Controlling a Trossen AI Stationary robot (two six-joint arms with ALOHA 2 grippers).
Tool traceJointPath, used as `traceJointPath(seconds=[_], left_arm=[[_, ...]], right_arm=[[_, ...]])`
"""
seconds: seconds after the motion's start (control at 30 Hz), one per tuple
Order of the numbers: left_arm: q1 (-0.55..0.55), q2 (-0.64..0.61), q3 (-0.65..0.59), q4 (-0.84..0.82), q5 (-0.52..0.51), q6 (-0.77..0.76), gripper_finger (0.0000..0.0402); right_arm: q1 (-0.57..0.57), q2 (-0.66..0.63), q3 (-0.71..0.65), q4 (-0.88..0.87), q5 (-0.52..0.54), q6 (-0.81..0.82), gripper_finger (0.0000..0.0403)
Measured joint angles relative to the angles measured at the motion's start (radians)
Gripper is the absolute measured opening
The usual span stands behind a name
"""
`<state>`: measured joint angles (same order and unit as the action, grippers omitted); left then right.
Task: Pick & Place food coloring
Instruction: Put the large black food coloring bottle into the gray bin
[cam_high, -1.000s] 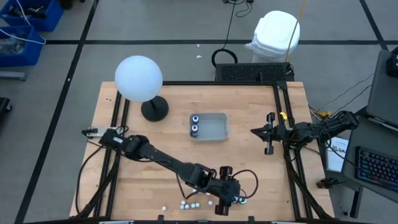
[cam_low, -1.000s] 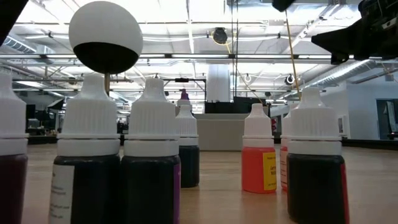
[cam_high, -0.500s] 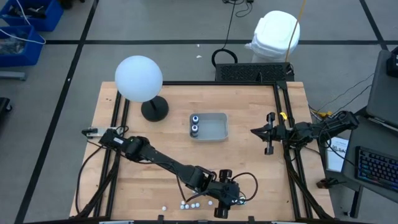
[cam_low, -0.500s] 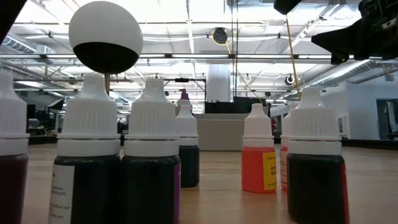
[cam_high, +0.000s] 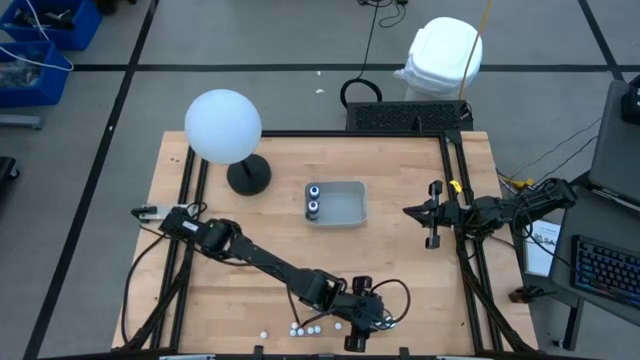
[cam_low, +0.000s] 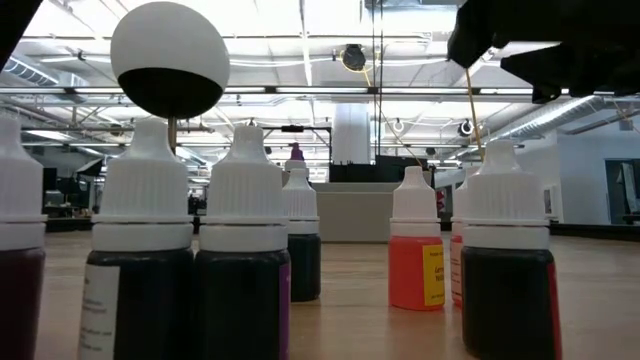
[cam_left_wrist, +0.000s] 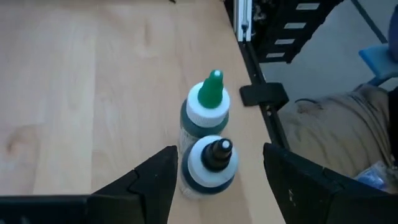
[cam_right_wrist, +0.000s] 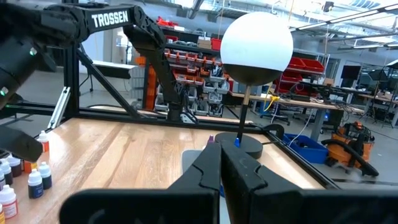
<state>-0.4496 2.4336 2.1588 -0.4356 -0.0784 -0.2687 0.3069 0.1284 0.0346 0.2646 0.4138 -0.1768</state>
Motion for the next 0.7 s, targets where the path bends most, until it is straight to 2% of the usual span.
traceJointPath(seconds=[0.7], left_arm=[[0.002, 0.001, -0.04, 0.085, 0.001, 0.06, 0.0241]], right_arm=[[0.0, 0.0, 0.0, -0.005, 0.0, 0.0, 0.0]])
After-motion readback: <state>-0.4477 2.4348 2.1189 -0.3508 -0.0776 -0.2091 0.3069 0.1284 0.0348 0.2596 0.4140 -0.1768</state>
